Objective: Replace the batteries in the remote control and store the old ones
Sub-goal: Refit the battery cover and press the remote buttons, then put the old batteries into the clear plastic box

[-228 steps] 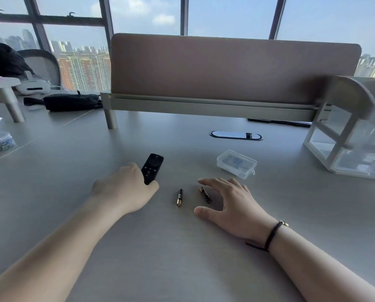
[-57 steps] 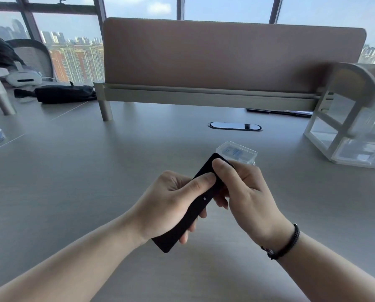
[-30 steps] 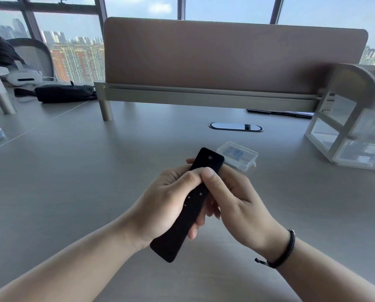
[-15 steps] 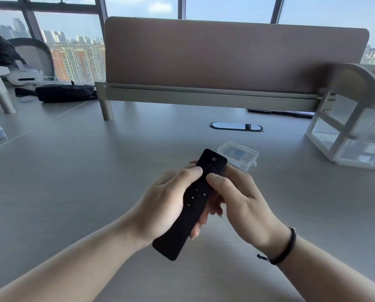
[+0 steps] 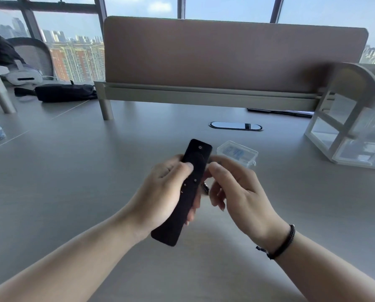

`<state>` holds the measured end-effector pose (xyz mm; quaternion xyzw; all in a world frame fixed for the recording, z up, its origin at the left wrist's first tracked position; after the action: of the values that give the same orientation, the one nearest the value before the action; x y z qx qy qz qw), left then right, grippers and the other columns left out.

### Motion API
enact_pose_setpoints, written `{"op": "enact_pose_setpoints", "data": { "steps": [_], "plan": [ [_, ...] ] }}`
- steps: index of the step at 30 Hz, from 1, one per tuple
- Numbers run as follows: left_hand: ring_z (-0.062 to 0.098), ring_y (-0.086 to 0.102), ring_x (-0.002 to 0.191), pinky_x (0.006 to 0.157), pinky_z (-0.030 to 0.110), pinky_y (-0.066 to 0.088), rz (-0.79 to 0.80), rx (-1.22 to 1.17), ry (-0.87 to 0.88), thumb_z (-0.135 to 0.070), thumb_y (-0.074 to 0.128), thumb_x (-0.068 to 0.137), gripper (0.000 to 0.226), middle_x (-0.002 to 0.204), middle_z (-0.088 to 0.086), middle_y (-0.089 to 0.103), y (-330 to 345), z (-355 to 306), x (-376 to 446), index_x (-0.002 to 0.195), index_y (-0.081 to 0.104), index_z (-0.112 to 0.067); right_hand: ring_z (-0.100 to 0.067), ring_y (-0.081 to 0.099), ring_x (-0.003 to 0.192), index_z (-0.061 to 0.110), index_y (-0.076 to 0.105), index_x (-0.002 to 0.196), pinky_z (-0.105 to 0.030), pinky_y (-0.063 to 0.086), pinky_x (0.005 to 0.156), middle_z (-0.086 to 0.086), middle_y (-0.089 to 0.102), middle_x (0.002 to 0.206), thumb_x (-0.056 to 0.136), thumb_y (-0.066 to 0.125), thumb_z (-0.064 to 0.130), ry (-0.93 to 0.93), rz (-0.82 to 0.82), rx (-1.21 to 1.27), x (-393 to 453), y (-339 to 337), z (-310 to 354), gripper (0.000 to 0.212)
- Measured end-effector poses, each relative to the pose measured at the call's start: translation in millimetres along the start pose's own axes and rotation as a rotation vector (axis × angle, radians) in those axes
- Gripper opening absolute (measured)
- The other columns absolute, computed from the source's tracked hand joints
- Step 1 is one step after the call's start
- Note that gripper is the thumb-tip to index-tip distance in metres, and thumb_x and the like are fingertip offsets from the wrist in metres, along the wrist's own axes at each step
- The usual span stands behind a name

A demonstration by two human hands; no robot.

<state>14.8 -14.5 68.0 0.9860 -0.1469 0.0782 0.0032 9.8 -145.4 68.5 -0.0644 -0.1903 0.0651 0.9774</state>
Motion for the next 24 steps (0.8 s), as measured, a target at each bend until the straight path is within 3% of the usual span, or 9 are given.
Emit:
{"op": "enact_pose_setpoints", "data": {
  "steps": [4, 7, 9, 11, 12, 15, 19, 22, 24],
  "plan": [
    [0.023, 0.05, 0.035, 0.036, 0.025, 0.043, -0.356, 0.019, -0.163, -0.02, 0.043, 0.099, 0.027, 0.061, 0.019, 0.063, -44, 14, 17, 0.098, 0.056, 0.005, -0.008, 0.048, 0.051, 0.027, 0.068, 0.109, -0.019, 0.039, 0.052, 0.0, 0.066, 0.08, 0.093, 0.064, 0.028, 0.035, -0.133, -0.142, 7, -15, -11, 0.017],
    [0.024, 0.055, 0.041, 0.036, 0.027, 0.047, -0.44, 0.199, -0.292, -0.015, 0.048, 0.096, 0.019, 0.076, 0.017, 0.066, -77, 31, 29, 0.099, 0.058, 0.001, -0.008, 0.049, 0.054, 0.034, 0.066, 0.11, -0.017, 0.04, 0.056, 0.011, 0.063, 0.084, 0.086, 0.072, 0.03, 0.047, -0.135, -0.432, 11, -22, -23, 0.026],
    [0.029, 0.062, 0.052, 0.043, 0.036, 0.055, -0.473, 0.411, -0.304, -0.018, 0.053, 0.088, 0.016, 0.079, 0.016, 0.066, -100, 38, 34, 0.093, 0.057, -0.003, -0.008, 0.052, 0.062, 0.037, 0.066, 0.113, -0.019, 0.044, 0.062, 0.013, 0.06, 0.092, 0.083, 0.073, 0.038, 0.069, -0.061, -0.627, 12, -21, -31, 0.031],
    [0.035, 0.067, 0.074, 0.065, 0.045, 0.06, -0.466, 0.669, -0.313, -0.026, 0.053, 0.079, 0.026, 0.09, 0.017, 0.068, -111, 35, 35, 0.099, 0.053, -0.008, -0.005, 0.052, 0.069, 0.038, 0.064, 0.118, -0.024, 0.049, 0.073, 0.015, 0.055, 0.097, 0.081, 0.071, 0.047, 0.118, 0.04, -0.764, 11, -19, -39, 0.038],
    [0.037, 0.065, 0.086, 0.074, 0.042, 0.056, -0.455, 0.781, -0.32, -0.026, 0.054, 0.079, 0.033, 0.101, 0.018, 0.067, -113, 33, 34, 0.107, 0.051, -0.01, -0.004, 0.053, 0.073, 0.038, 0.063, 0.119, -0.028, 0.051, 0.077, 0.016, 0.053, 0.098, 0.081, 0.069, 0.052, 0.137, 0.081, -0.811, 11, -17, -41, 0.041],
    [0.038, 0.054, 0.111, 0.084, 0.039, 0.045, -0.402, 1.089, -0.343, -0.024, 0.055, 0.089, 0.051, 0.128, 0.02, 0.056, -111, 32, 34, 0.133, 0.036, -0.006, -0.007, 0.055, 0.078, 0.04, 0.061, 0.121, -0.032, 0.052, 0.08, 0.017, 0.05, 0.098, 0.082, 0.064, 0.058, 0.14, 0.119, -0.9, 10, -14, -41, 0.043],
    [0.038, 0.055, 0.112, 0.082, 0.041, 0.043, -0.344, 1.296, -0.401, -0.033, 0.048, 0.092, 0.035, 0.129, 0.015, 0.052, -108, 35, 32, 0.118, 0.038, -0.012, -0.014, 0.059, 0.093, 0.041, 0.057, 0.126, -0.03, 0.047, 0.078, 0.017, 0.05, 0.1, 0.087, 0.058, 0.055, 0.148, 0.15, -1.002, 8, -12, -41, 0.042],
    [0.037, 0.049, 0.121, 0.085, 0.042, 0.042, -0.303, 1.457, -0.414, -0.04, 0.042, 0.096, 0.046, 0.134, 0.014, 0.045, -102, 34, 30, 0.135, 0.04, -0.015, -0.02, 0.062, 0.099, 0.04, 0.058, 0.126, -0.033, 0.05, 0.078, 0.015, 0.054, 0.104, 0.091, 0.054, 0.052, 0.136, 0.143, -1.046, 8, -12, -41, 0.037],
    [0.036, 0.043, 0.124, 0.091, 0.043, 0.042, -0.328, 1.547, -0.298, -0.044, 0.042, 0.096, 0.049, 0.134, 0.014, 0.046, -93, 28, 29, 0.137, 0.043, -0.017, -0.02, 0.063, 0.1, 0.039, 0.059, 0.124, -0.033, 0.051, 0.077, 0.013, 0.056, 0.107, 0.091, 0.053, 0.052, 0.131, 0.126, -1.063, 9, -13, -41, 0.035]
  ]
}}
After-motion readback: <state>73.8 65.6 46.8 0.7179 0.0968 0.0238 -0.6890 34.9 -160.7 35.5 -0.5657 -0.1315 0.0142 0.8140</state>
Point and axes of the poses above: each hand's wrist, its own x-axis towards the middle knuckle, its own y-axis out of the palm, z = x × y, the point moved 6 cm from there along x, towards the middle knuckle
